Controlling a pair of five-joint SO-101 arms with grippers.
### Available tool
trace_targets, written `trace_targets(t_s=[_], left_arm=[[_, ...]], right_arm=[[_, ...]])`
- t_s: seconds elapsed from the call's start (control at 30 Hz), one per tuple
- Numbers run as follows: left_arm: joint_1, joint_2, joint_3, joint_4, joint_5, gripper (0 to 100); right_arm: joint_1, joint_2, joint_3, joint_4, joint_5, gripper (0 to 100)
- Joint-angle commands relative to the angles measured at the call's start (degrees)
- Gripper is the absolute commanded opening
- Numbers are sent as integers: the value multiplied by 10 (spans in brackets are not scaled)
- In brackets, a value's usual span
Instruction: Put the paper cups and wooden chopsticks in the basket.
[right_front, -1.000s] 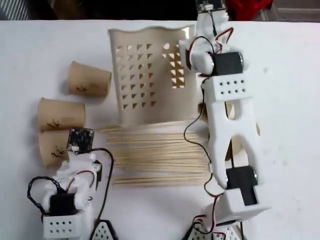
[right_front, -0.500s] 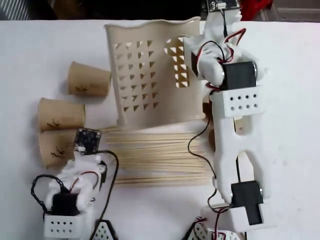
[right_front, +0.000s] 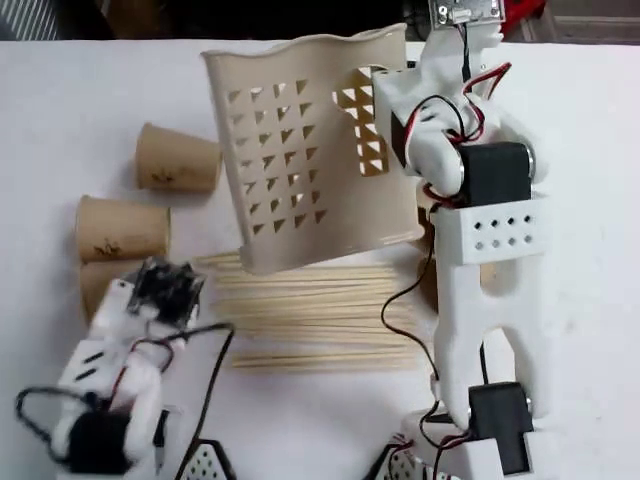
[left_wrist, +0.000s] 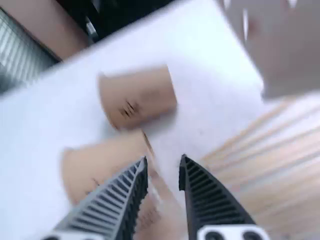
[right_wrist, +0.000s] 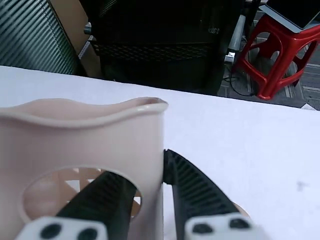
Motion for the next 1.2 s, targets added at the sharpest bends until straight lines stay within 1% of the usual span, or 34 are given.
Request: trace_targets(t_s=[0.0,0.1,0.2,0.27,0.37,0.47,0.57,0.63,0.7,0.8,0.93,1.03,1.1,1.17], left_arm=[[9,18,-152,23,-25,123],[10,95,-237,34,-20,182],[10,218,-329,34,14,281],[12,299,-405,50,36,317],[47,403,-533,99,55,319],[109,487,-642,171,71,321],[159,550,-695,214,87,321],[170,579,-699,209,94,322],[171,604,-675,179,98,336],[166,646,-600,108,94,343],[126,685,-489,-33,94,342],[118,715,-419,-140,95,342],[116,745,-392,-201,98,341],[116,787,-383,-244,99,340]], right_arm=[[4,-28,-30,1,-6,17],[4,-30,-32,1,-6,17],[4,-28,-32,1,-6,17],[4,-28,-29,0,-6,17],[4,-28,-29,0,-6,17],[4,-24,-27,-1,-5,17],[4,-2,-32,-1,-5,17],[3,15,-33,-9,-6,17],[3,31,-33,-21,-6,17],[3,52,-33,-42,-6,17],[4,73,-33,-69,-6,17],[2,100,-33,-112,-7,17],[0,122,-33,-142,-11,17],[0,146,-33,-160,-11,17]])
